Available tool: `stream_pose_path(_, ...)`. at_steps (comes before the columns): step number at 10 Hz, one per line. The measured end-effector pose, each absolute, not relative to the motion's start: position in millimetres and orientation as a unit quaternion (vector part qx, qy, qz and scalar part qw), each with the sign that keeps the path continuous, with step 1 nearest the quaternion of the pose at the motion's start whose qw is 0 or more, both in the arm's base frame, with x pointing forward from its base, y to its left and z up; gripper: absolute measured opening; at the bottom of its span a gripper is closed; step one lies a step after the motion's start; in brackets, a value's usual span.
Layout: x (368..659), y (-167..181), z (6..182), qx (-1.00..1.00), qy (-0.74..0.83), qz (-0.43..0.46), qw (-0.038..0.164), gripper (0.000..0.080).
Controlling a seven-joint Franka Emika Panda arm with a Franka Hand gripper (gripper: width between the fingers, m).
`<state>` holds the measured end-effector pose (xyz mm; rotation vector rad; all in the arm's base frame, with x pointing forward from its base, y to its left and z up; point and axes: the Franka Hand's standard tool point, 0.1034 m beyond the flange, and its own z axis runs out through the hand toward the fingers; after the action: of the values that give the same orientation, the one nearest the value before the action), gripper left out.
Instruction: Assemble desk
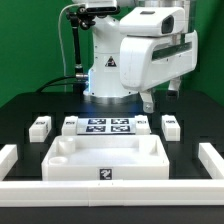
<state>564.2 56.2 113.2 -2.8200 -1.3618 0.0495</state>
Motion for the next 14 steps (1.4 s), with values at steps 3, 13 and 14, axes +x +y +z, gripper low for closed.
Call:
stream_pose_path(3, 564, 56, 113.2, -0.9, -0.435, 0.016, 0.005, 0.0649)
stream_pose_path(13, 501, -32, 58.9, -0.722, -0.692, 0.017, 0.023, 0.0649)
stream_pose_path(14, 498, -32, 44.8, -0.721, -0.692, 0.014, 0.024, 0.0649)
